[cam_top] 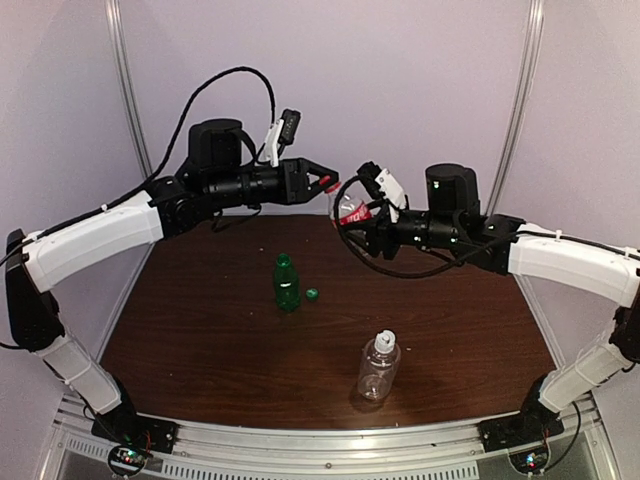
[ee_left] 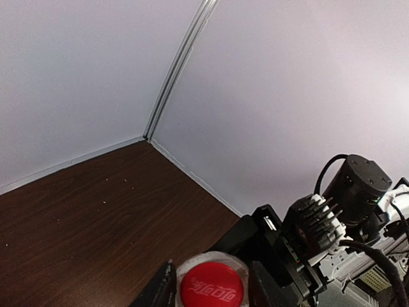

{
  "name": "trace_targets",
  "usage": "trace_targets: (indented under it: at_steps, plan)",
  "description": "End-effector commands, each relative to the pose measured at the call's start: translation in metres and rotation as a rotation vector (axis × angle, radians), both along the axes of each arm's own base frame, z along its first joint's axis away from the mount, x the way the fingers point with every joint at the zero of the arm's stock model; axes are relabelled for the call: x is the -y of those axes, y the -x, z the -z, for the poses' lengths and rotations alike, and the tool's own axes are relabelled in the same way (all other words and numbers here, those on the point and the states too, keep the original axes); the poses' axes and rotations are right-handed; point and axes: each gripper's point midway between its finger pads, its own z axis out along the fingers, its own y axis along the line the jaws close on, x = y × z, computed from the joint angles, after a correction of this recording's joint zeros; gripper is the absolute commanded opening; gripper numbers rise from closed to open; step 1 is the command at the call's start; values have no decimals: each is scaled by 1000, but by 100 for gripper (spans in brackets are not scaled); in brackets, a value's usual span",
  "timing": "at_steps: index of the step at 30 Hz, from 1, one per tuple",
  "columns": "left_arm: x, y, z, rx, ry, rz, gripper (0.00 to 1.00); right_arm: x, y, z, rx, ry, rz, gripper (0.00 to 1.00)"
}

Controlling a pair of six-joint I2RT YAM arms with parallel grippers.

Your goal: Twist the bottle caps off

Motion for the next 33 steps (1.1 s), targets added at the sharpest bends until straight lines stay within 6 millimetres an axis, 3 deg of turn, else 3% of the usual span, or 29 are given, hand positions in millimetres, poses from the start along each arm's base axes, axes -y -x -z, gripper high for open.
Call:
trace_targets:
  at_steps: [1,8,15,23,33]
  plan:
    - [-8,6,-37,146,71,75,45,3,11,-13,20,-16,-52,44]
    - [-17,51,-54,374,25,274,73,-9,48,-15,-47,-43,-292,45]
    - [-22,101,-55,474,13,531,81,-19,87,-30,-148,-117,-560,46]
    - [-21,113,-45,468,13,634,79,-22,110,-47,-226,-190,-719,46]
    - [-13,112,-36,413,39,684,49,-24,107,-46,-235,-197,-718,46]
